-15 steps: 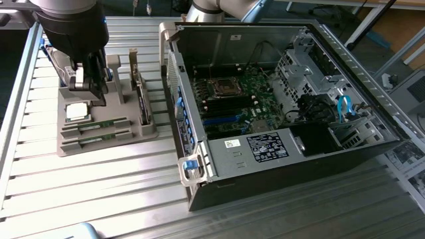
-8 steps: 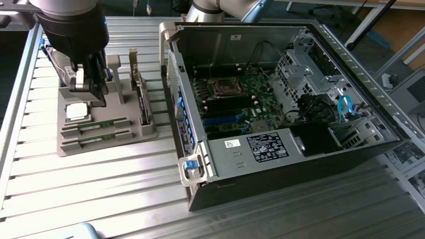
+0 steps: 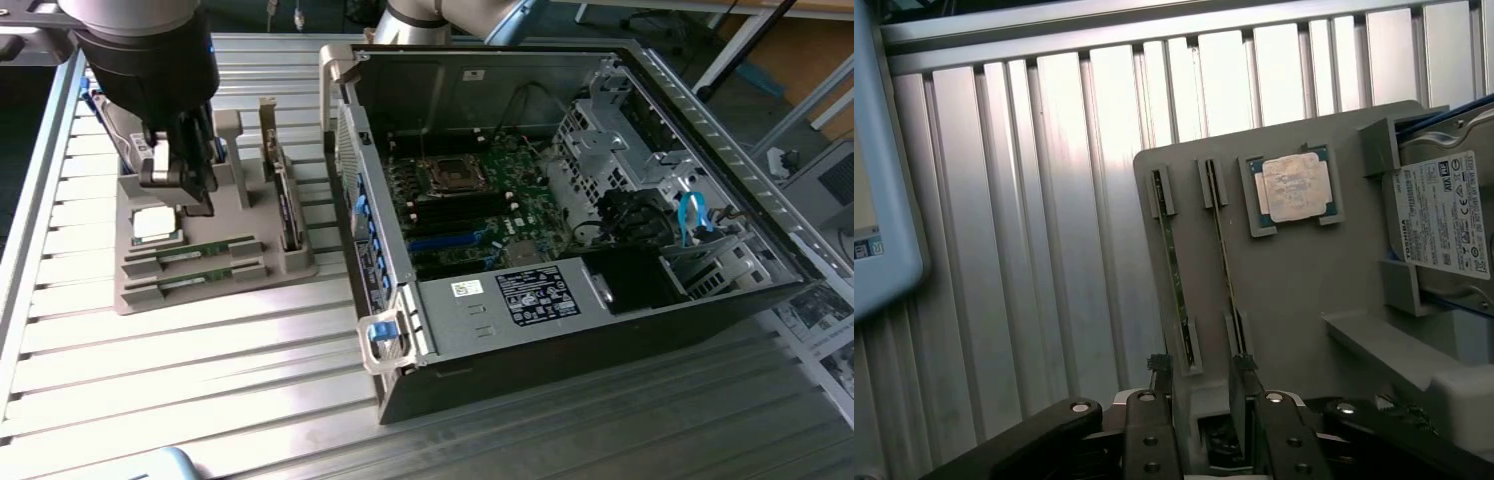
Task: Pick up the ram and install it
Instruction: 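Pick up the ram and move it above insertion slot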
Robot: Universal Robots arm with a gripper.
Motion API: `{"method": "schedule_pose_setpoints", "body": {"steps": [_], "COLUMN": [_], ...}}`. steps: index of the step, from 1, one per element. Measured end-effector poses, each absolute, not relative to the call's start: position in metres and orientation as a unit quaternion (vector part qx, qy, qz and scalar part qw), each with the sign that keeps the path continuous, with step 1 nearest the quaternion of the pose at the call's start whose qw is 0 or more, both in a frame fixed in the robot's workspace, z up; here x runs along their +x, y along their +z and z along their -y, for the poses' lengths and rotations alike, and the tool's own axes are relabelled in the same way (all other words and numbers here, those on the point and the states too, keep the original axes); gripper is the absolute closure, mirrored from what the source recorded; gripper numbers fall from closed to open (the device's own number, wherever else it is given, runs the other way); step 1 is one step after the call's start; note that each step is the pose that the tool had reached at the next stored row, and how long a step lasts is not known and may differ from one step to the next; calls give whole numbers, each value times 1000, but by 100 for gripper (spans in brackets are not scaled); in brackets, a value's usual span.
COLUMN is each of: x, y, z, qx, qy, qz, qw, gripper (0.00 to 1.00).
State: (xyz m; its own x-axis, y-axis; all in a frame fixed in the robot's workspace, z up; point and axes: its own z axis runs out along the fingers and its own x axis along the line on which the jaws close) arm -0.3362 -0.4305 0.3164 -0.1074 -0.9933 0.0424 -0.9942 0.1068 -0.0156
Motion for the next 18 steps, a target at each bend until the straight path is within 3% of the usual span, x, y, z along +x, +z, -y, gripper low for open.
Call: {"method": "schedule_pose_setpoints", "body": {"steps": [18], "x": [-337], "y": [311], "z": [431], "qx": [668], "qy": [20], "qz": [744], "qw": [11], "gripper": [64]}}
